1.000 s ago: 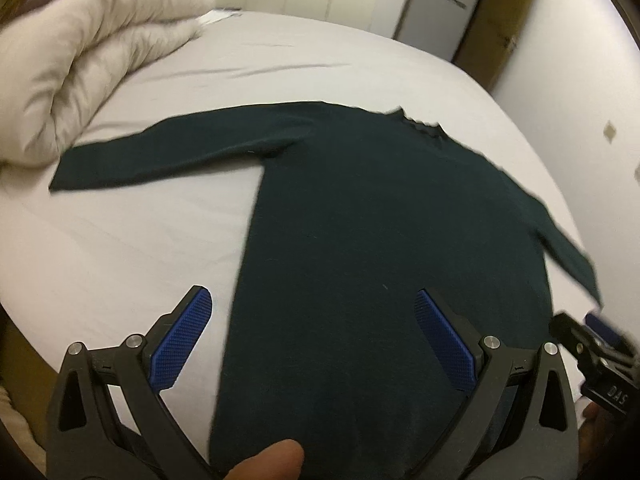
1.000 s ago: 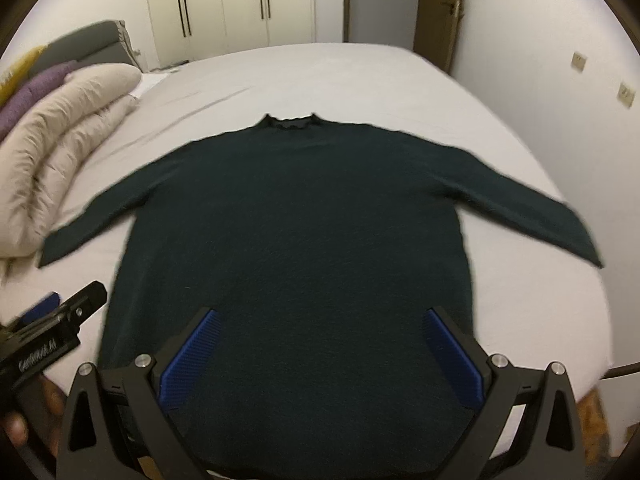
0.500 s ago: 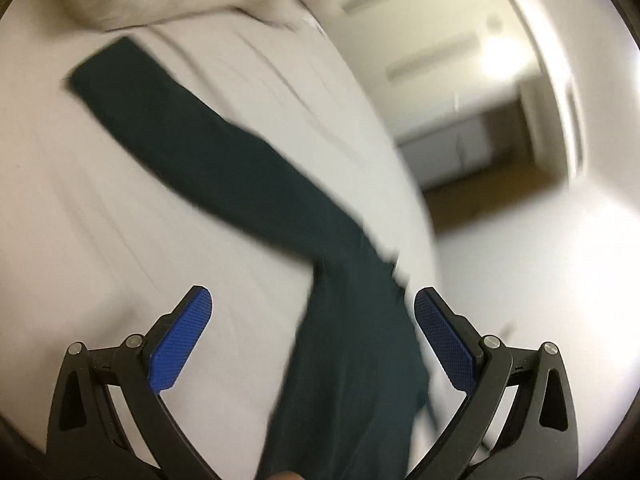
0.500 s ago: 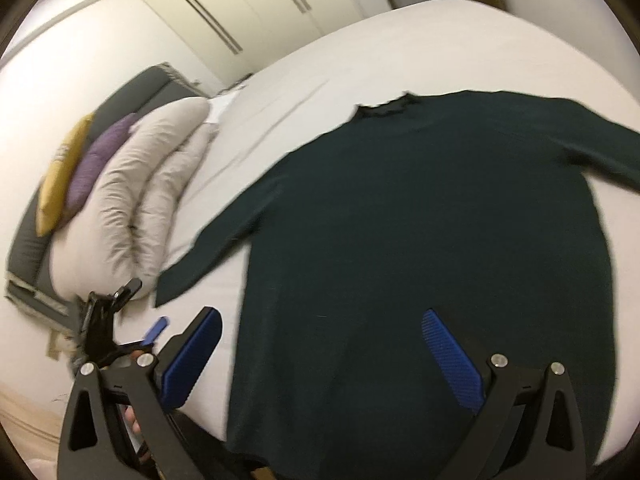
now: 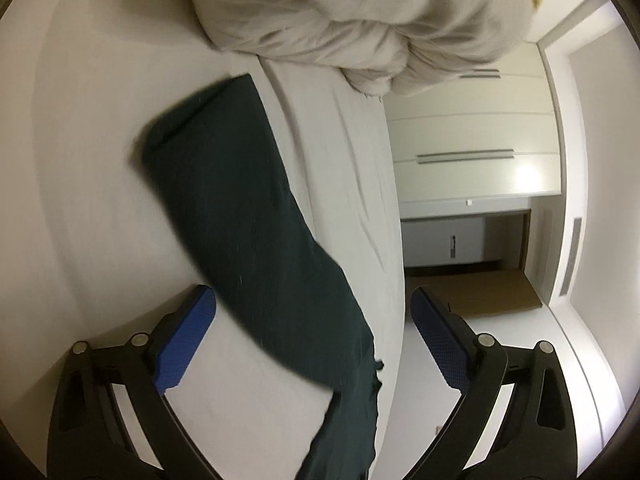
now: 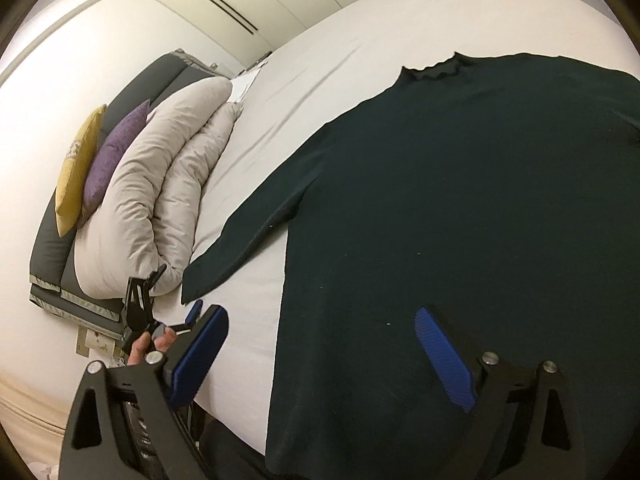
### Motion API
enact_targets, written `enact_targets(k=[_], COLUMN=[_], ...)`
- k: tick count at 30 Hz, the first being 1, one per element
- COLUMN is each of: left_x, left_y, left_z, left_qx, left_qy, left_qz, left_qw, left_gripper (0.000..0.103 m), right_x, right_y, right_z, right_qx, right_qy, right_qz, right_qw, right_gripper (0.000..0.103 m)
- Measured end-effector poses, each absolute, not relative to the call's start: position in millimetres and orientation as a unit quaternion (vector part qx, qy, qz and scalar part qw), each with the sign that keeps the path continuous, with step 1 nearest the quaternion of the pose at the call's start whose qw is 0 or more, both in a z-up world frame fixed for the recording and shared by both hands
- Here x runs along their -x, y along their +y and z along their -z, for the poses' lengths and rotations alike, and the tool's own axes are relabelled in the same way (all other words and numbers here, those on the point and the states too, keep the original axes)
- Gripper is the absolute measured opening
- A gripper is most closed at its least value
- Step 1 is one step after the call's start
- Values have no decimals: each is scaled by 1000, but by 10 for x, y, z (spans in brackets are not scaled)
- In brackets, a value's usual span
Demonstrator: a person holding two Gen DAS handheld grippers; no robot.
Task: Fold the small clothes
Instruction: 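Grasp the sweater sleeve cuff with the left gripper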
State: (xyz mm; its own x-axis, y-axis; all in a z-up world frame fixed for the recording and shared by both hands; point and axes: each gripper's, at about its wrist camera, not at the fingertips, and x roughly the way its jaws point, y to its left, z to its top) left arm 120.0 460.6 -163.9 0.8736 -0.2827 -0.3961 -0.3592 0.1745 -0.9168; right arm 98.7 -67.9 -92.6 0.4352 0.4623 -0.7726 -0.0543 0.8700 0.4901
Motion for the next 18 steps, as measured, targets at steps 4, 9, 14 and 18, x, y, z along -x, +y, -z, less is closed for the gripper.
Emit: enact_targets(k=[4, 9, 14, 18], left_x=[-1310, -1387, -1476, -1745], left_y=[4692, 4895, 4939, 4693], left_z=[1789, 2044, 1977, 1554], left_qx=[649, 678, 645, 559], left_qy=[254, 249, 262, 282], left_qz=[-29, -40, -61, -64], left_qw=[716, 690, 715, 777], left_gripper=[75, 32, 12, 10], right_x=[-1003, -1044, -1099, -1153], right_y=[-640, -632, -648, -775], right_z=[908, 916, 961, 1004], right_qx=[-195, -189, -185, -194], right_qy=[501, 499, 501, 501], right_qz=[-162, -163, -167, -161], right_qw=[827, 830, 829, 828], right_gripper=[93, 86, 72, 64])
